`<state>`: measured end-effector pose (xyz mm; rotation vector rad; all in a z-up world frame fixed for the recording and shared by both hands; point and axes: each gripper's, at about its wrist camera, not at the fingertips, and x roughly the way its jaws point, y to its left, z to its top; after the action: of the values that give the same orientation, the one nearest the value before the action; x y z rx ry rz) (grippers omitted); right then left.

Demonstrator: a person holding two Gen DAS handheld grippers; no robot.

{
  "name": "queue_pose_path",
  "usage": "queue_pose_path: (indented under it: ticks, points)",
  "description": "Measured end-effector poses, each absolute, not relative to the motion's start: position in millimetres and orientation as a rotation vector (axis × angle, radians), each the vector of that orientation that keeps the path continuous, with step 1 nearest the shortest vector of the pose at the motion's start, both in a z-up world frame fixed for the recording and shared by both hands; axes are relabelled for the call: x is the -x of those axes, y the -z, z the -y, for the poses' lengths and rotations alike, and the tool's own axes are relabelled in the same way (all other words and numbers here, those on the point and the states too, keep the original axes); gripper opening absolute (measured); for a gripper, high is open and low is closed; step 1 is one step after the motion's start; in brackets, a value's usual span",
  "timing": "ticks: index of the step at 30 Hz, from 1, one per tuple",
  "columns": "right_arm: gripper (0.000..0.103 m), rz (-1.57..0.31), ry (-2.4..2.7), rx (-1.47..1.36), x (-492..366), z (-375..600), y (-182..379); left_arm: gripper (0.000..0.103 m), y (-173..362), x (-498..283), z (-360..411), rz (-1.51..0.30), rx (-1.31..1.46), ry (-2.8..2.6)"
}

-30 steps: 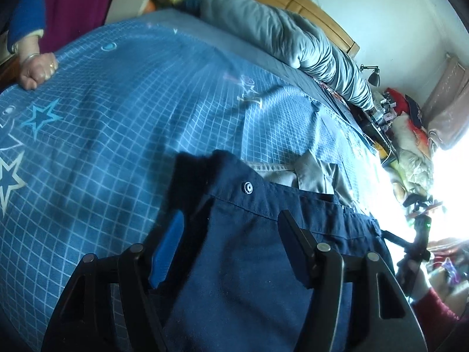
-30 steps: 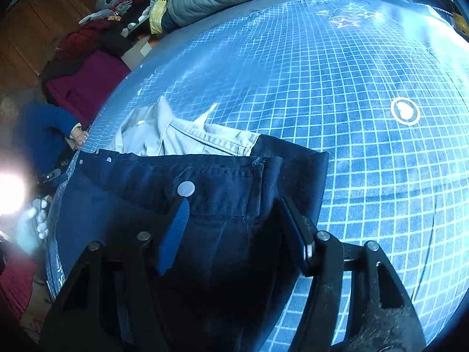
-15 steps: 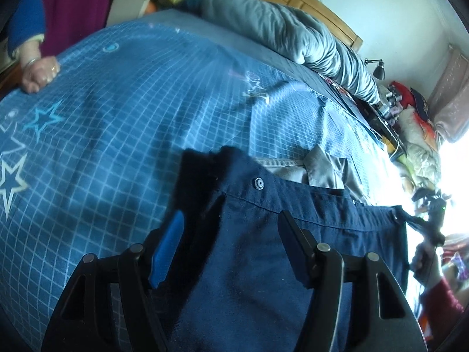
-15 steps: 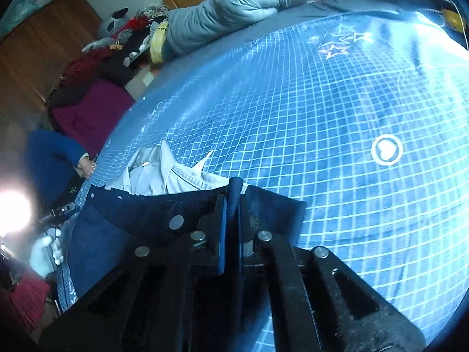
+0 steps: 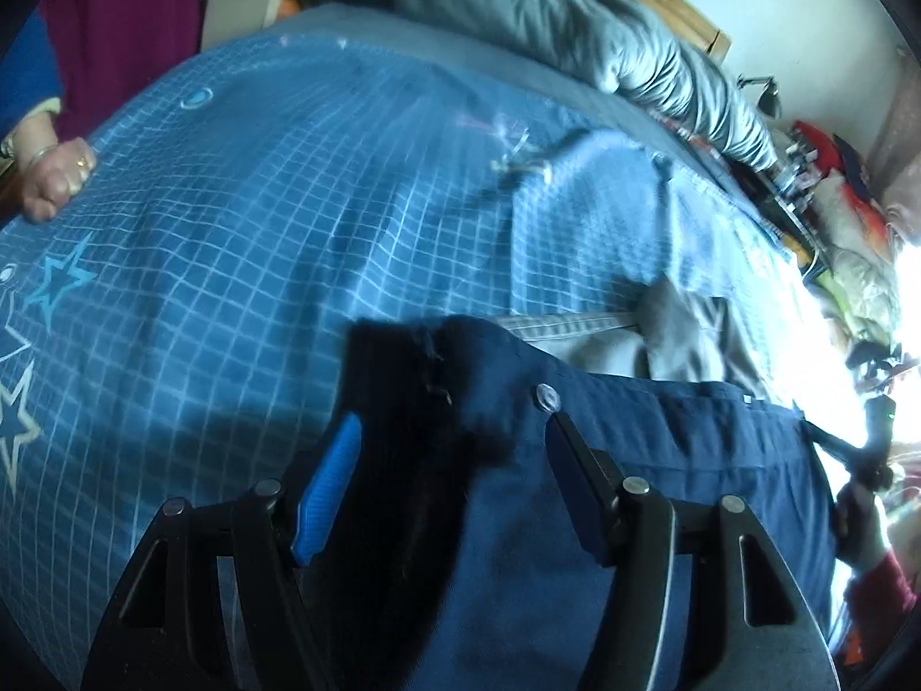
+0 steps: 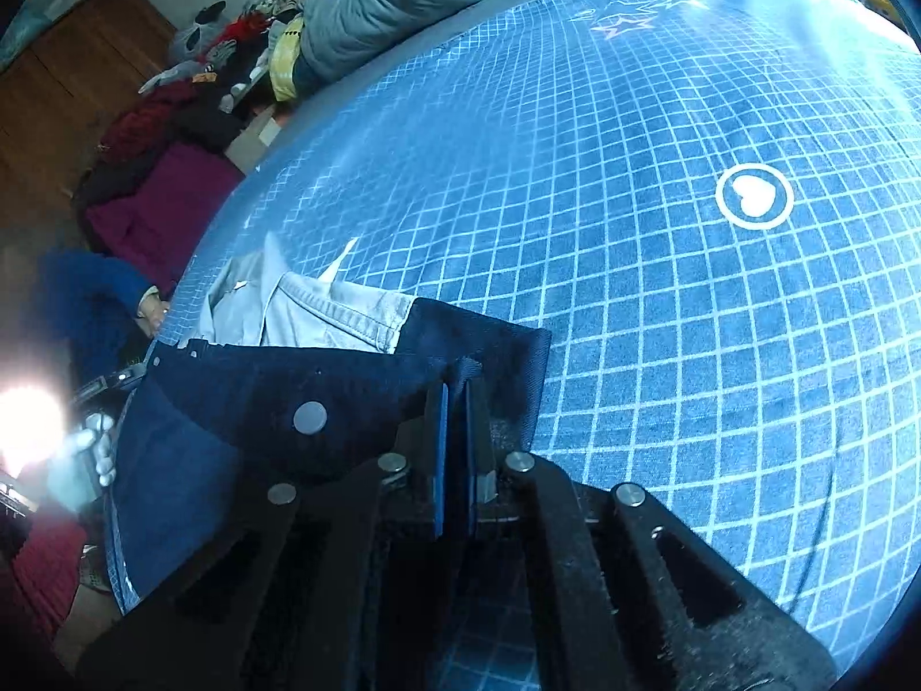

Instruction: Fold small clothes

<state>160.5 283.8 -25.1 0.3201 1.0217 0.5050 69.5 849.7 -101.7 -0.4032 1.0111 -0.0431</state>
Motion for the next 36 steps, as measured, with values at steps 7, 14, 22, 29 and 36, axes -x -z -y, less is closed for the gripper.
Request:
queue_pose_path:
  ticks: [7,14,22,29,36]
  points:
    - [0.005,-1.013,-0.509,-0.315,-153,-277,28,0.016,115,-94,-837,-1.052,0.341,0.055]
    - [0.002,-0.911,-0.523,-0.313,-144,-278,-3,0.009,92,-83,-833,-0.955,0.317,0.082]
    - [0.0,-0.926,-0.505,-0.283,-169,-271,-8,0.008,107,-110,-837,-0.994,0.298,0.061]
    - [0.003,-0.973,-0.42,-0.293,-159,-254,11,0.014,139,-116,-853,-1.0,0.408,0.077]
    - [0.054,-0.927,-0.569,-0.088,-120,-311,-17,0.026,92,-79,-847,-0.89,0.423,0.114]
